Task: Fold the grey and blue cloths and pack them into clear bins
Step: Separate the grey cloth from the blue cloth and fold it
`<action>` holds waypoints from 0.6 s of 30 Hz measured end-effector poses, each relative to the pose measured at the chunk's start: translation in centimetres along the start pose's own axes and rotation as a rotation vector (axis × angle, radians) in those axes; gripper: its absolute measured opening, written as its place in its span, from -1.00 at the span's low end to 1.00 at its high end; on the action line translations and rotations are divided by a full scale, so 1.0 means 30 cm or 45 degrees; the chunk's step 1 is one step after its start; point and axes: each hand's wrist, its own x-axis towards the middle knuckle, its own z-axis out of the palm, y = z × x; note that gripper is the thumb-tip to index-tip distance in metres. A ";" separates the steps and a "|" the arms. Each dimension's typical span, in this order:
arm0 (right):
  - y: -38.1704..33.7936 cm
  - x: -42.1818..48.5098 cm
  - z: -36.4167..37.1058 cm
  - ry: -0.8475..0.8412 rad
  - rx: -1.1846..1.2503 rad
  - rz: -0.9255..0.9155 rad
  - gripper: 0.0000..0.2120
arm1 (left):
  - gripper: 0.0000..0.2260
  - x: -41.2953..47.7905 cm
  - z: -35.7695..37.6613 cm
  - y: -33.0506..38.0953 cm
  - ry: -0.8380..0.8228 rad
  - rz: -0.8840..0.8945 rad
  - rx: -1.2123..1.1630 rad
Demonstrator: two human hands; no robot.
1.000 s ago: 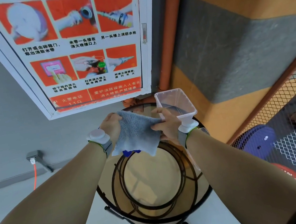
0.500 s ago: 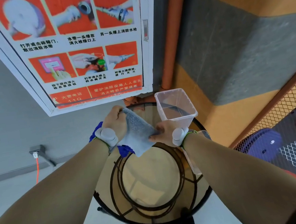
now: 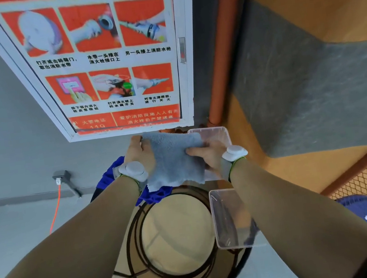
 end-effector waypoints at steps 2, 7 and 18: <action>-0.025 0.005 -0.027 -0.116 0.103 0.071 -0.65 | -0.80 0.011 0.019 0.015 -0.014 -0.249 -0.124; -0.042 0.040 -0.071 -0.096 0.031 -0.073 -0.78 | -0.79 -0.035 0.079 0.072 -0.143 -0.564 -0.391; -0.048 0.072 -0.134 0.216 -0.877 -0.645 -0.83 | -0.74 -0.090 0.162 0.172 0.120 -0.049 0.221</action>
